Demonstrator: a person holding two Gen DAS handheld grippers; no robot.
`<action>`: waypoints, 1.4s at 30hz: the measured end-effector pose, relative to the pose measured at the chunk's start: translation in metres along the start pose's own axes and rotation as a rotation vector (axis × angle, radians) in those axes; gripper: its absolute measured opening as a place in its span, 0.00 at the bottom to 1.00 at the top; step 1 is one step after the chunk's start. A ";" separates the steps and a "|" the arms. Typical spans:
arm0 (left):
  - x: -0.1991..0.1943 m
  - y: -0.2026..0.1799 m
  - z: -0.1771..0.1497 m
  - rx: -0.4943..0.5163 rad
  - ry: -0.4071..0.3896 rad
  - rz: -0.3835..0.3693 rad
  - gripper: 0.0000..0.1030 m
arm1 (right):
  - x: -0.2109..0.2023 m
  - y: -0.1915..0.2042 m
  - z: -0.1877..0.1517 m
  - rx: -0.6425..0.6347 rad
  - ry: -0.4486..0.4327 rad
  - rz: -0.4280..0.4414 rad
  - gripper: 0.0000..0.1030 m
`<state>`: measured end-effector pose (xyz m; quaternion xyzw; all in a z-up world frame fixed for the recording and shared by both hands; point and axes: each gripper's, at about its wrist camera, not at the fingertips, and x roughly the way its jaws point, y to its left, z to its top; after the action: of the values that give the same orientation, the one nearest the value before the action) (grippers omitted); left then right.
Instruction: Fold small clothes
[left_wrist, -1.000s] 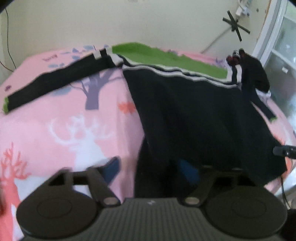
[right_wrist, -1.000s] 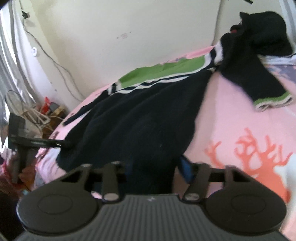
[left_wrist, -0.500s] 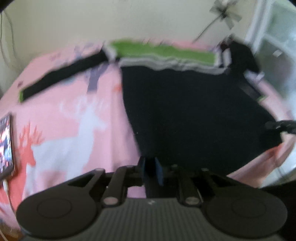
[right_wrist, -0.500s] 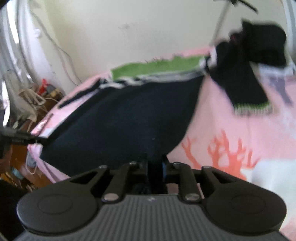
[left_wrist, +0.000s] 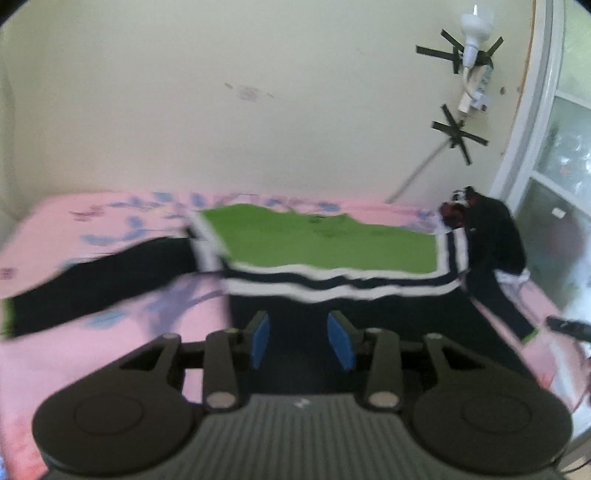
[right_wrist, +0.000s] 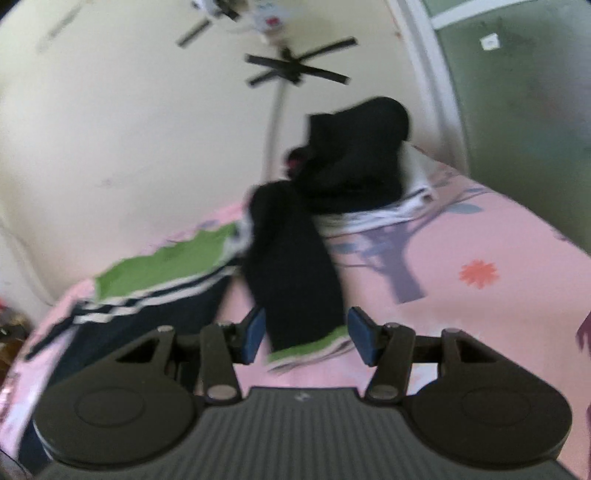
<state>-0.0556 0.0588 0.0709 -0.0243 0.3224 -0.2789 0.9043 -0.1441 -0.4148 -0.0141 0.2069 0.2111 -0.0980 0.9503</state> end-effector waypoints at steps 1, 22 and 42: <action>0.017 -0.003 0.004 -0.009 0.011 -0.022 0.37 | 0.008 -0.003 0.001 -0.008 0.017 -0.017 0.52; 0.095 0.106 0.029 -0.279 -0.124 -0.127 0.45 | 0.072 0.276 0.219 -0.201 -0.055 0.294 0.05; 0.086 0.124 0.035 -0.402 -0.125 -0.167 0.54 | 0.212 0.188 0.123 -0.148 0.218 -0.036 0.50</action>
<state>0.0805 0.1143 0.0219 -0.2479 0.3118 -0.2808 0.8732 0.1406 -0.3206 0.0600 0.1415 0.3235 -0.0762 0.9325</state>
